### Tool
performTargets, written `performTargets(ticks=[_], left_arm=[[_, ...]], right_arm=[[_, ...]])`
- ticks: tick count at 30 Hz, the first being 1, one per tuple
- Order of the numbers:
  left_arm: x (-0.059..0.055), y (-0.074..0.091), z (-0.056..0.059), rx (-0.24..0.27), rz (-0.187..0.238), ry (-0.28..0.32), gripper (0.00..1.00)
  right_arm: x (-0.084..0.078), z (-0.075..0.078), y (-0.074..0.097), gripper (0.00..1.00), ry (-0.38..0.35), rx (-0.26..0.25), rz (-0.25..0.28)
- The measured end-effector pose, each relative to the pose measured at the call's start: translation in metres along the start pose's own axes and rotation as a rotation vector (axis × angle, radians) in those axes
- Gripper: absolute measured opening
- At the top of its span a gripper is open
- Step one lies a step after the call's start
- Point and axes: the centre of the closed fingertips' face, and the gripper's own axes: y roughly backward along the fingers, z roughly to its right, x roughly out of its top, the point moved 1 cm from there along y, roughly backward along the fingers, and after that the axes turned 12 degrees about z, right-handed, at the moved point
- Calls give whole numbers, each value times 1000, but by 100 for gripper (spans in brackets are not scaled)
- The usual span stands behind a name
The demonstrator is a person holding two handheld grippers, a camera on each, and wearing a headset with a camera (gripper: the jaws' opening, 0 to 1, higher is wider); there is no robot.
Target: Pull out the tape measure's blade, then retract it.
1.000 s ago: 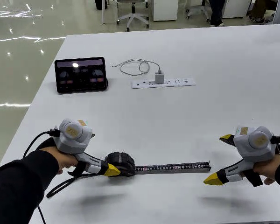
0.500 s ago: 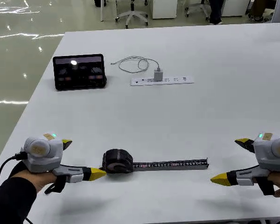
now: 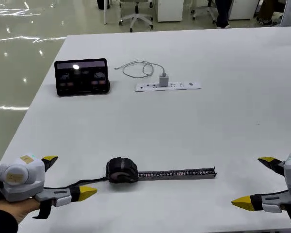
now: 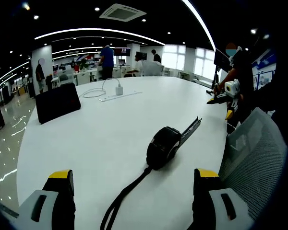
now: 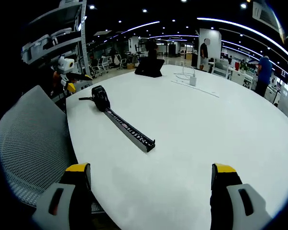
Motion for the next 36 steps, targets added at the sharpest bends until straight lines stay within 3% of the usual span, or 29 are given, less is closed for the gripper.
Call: performTargets(ticks=[7, 9, 11, 16, 24, 29, 36], left_arm=[[-7, 11, 8, 3, -4, 3, 100], [-13, 15, 10, 9, -16, 14, 100], [-18, 19, 14, 8, -20, 17, 100], [-23, 30, 17, 17, -22, 37, 100], [-21, 33, 18, 45, -22, 22, 100], [-17, 33, 25, 36, -14, 23, 100], [-13, 34, 24, 39, -7, 24, 100]], right_arm=[[-4, -1, 21, 100, -3, -43, 21], [-7, -4, 26, 100, -31, -43, 26], [-8, -3, 31, 100, -15, -59, 33], [-10, -2, 37, 100, -22, -68, 29], [-14, -6, 41, 100, -21, -66, 10], [-19, -5, 45, 100, -7, -72, -3], [-17, 0, 52, 100, -5, -81, 5]])
